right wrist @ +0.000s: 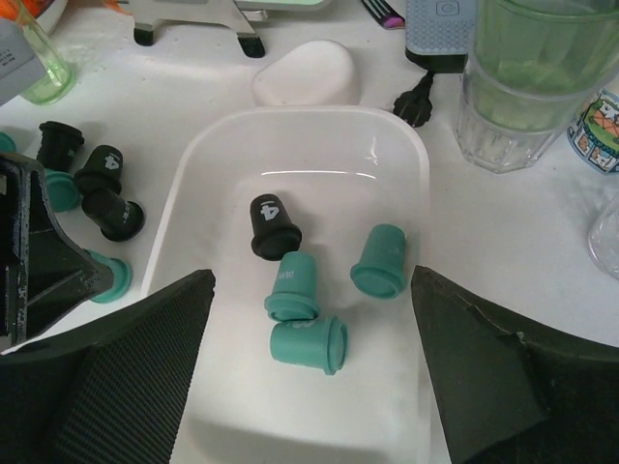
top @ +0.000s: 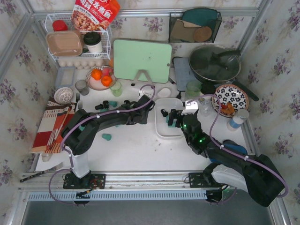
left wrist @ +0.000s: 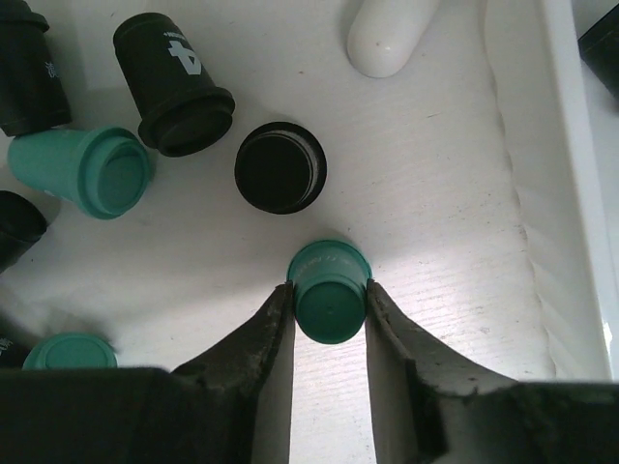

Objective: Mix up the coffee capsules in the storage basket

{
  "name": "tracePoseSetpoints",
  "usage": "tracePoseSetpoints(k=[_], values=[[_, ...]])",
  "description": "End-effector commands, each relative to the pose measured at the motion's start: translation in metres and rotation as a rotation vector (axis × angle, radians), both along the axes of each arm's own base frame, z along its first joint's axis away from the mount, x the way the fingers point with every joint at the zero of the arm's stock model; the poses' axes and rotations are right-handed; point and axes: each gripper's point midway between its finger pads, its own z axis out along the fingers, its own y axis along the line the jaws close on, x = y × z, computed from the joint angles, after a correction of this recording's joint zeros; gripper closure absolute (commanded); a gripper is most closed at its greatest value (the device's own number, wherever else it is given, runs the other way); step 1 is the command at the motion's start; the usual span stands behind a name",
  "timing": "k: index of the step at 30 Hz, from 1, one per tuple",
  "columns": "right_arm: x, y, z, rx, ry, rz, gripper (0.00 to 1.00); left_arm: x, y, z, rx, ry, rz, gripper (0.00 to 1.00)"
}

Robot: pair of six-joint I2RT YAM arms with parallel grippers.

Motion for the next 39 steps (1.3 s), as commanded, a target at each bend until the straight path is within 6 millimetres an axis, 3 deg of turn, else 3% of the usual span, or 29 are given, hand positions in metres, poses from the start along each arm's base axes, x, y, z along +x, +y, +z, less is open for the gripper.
tracePoseSetpoints(k=[1, 7, 10, 16, 20, 27, 39], values=[[0.002, 0.004, 0.014, 0.032, -0.05, 0.015, 0.11, 0.0, 0.0, 0.004, 0.009, -0.006, -0.02, 0.71], [0.0, 0.012, 0.018, 0.044, -0.057, 0.063, 0.15, -0.003, -0.003, 0.029, -0.037, -0.063, -0.096, 0.78], [-0.004, 0.02, 0.025, 0.065, -0.07, 0.114, 0.17, -0.003, -0.007, 0.064, -0.104, -0.181, -0.195, 0.78], [-0.02, 0.062, 0.051, 0.145, -0.054, 0.343, 0.19, -0.03, -0.021, 0.125, -0.302, -0.542, -0.527, 0.77], [-0.035, 0.09, 0.069, 0.211, -0.01, 0.504, 0.2, -0.054, -0.03, 0.152, -0.341, -0.759, -0.749, 0.76], [-0.054, 0.118, 0.069, 0.271, 0.087, 0.666, 0.22, -0.071, -0.044, 0.161, -0.285, -0.883, -0.925, 0.73], [-0.069, 0.128, 0.064, 0.289, 0.127, 0.761, 0.23, -0.09, -0.05, 0.17, -0.262, -1.015, -1.046, 0.71]])
